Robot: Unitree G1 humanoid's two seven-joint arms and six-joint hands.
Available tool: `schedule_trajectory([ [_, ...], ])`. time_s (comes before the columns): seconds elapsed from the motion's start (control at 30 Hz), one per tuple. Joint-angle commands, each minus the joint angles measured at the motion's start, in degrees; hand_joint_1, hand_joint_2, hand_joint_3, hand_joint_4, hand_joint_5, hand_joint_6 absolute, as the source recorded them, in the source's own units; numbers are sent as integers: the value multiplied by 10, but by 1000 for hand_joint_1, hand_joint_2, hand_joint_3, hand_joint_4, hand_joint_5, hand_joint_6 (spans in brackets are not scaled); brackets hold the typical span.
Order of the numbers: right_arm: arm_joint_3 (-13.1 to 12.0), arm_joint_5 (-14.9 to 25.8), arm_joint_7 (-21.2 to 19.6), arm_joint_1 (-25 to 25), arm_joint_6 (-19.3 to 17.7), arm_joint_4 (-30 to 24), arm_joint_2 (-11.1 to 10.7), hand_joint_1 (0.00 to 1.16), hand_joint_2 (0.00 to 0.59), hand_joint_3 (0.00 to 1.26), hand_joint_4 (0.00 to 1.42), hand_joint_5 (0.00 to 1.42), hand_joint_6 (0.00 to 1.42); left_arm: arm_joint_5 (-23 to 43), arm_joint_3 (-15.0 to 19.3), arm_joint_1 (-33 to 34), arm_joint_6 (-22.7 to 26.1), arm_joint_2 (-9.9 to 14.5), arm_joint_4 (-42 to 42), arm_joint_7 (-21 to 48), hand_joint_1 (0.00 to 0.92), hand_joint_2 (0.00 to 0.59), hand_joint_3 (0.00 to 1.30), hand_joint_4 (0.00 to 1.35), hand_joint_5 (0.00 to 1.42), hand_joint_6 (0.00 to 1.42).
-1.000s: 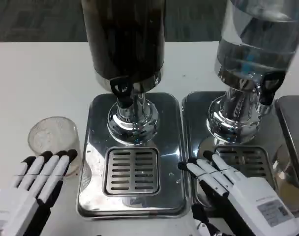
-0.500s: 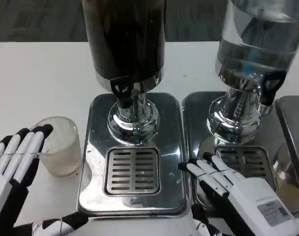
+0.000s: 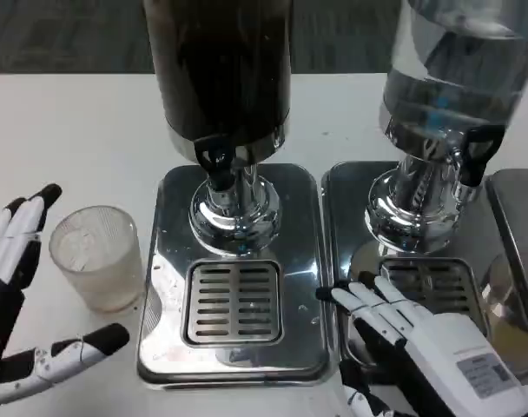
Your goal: Grasp the cup under the faucet to collect the drink, then remove the cup.
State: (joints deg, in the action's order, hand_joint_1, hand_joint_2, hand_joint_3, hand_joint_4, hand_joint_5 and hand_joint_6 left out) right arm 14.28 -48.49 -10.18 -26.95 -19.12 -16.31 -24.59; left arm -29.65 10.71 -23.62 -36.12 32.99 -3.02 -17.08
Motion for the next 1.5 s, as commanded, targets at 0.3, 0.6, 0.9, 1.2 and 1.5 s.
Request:
schedule_trajectory([
  [0.3, 1, 10, 11, 2, 3, -7, 11, 519, 586, 155, 119, 76, 177, 73, -4, 91, -25, 12, -113, 63, 94, 1, 0, 0, 0, 109],
  [0.6, 1, 3, 12, 5, 4, -12, 17, 515, 586, 156, 127, 84, 177, 81, -17, 153, -29, 25, -180, 111, 94, 0, 0, 0, 0, 103],
  [0.9, 11, -11, 8, 3, 16, -15, 32, 512, 586, 163, 130, 86, 177, 80, -26, 188, -52, 37, -246, 115, 86, 0, 0, 0, 0, 100],
  [1.2, 14, -15, 5, 5, 19, -10, 38, 510, 586, 168, 140, 86, 177, 62, -48, 226, -69, 46, -305, 103, 84, 2, 0, 0, 0, 101],
  [1.5, 17, -16, 3, 2, 25, -11, 42, 508, 586, 168, 142, 97, 191, 48, -69, 244, -81, 54, -354, 78, 86, 5, 0, 0, 0, 102],
])
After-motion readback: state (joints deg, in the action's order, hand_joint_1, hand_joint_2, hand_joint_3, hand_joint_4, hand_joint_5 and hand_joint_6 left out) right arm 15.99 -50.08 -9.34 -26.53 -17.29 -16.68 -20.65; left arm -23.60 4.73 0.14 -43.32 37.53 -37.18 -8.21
